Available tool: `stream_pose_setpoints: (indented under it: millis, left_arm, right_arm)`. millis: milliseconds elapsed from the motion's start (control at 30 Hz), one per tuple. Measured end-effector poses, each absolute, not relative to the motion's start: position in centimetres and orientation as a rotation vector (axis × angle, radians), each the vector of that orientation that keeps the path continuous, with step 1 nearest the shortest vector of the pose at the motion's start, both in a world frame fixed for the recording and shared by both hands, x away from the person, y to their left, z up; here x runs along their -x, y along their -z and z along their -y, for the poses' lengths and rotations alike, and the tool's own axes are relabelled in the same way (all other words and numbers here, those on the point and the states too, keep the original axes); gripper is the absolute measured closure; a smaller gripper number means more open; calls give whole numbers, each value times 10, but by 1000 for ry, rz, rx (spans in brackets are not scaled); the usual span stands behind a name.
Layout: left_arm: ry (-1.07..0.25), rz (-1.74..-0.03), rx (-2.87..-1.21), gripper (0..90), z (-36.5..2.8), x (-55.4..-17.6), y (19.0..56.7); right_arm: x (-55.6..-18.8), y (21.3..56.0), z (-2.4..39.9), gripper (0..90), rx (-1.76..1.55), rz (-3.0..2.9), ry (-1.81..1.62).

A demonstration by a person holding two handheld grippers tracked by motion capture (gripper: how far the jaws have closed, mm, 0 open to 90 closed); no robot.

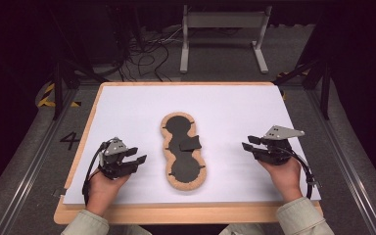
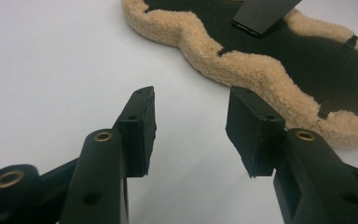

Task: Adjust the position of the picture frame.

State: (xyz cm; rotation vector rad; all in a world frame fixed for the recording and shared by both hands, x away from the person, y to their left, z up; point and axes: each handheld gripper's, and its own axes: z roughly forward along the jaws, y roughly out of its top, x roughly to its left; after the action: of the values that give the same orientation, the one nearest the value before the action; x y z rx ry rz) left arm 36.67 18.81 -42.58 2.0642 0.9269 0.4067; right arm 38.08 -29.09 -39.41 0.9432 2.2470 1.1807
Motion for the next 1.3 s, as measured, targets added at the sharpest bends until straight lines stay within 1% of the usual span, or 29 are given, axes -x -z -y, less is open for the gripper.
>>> stream_pose_setpoints:
  millis: [367,500,533,567,600,667,733,800,967,1300]
  left_arm:
    - [-365,-915,-2068,547,-185,-368,425]
    - [-324,-902,-2077,580,-182,-368,426]
    - [-305,-888,-2085,653,-181,-367,426]
    - [-281,-865,-2102,769,-180,-367,426]
    - [-263,-843,-2117,769,-178,-366,426]
    - [-249,-811,-2145,853,-173,-366,425]
    - [-221,-806,-2155,897,-169,-367,425]
    - [-186,-807,-2180,899,-161,-369,428]
    - [-166,-807,-2237,899,-147,-372,436]
    - [-152,-837,-2292,899,-125,-384,447]
  right_arm:
    - [-380,393,295,620,-955,-2236,-1192]
    - [-380,393,295,619,-960,-2234,-1192]
    - [-379,392,295,618,-958,-2232,-1192]
    - [-379,392,295,620,-960,-2229,-1195]
    - [-379,392,295,620,-960,-2229,-1195]
    - [-378,391,296,625,-959,-2231,-1195]
    - [-377,391,297,627,-961,-2230,-1192]
    - [-376,391,298,628,-964,-2228,-1191]
    - [-374,391,300,627,-973,-2221,-1189]
    - [-370,393,306,626,-990,-2218,-1180]
